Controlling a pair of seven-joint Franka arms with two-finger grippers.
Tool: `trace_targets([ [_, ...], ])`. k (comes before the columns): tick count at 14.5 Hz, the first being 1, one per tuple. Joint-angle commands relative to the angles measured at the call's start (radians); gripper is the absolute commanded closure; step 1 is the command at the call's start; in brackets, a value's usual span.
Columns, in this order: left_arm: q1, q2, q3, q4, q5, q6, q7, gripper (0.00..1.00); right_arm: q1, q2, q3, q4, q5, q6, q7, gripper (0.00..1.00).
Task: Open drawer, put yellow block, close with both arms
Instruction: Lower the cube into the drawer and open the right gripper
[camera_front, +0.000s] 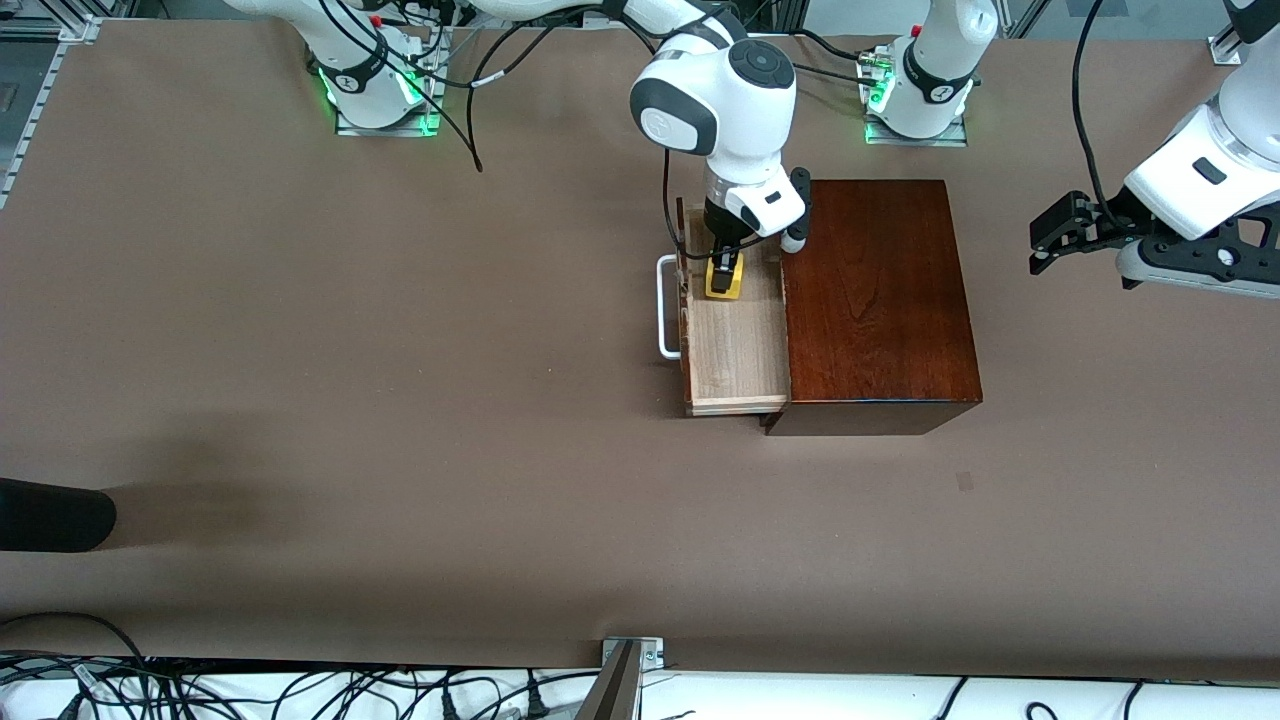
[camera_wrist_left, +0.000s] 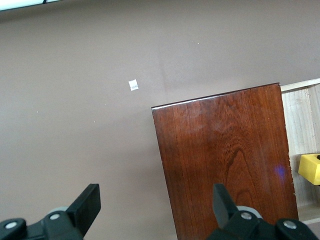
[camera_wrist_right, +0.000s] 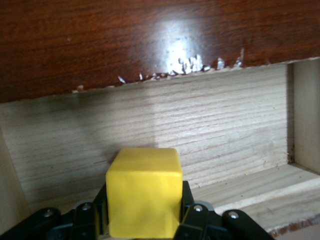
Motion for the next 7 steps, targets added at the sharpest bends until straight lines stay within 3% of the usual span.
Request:
trace_targets([
  [1, 0.001, 0.02, 0.0, 0.036, -0.025, -0.017, -0.009, 0.0, 0.008, 0.019, -0.004, 0.036, -0.015, -0.02, -0.036, 1.0],
  [7, -0.001, 0.04, -0.003, 0.039, -0.025, -0.017, -0.007, 0.0, -0.003, 0.02, -0.005, 0.002, -0.012, -0.017, -0.084, 1.0],
])
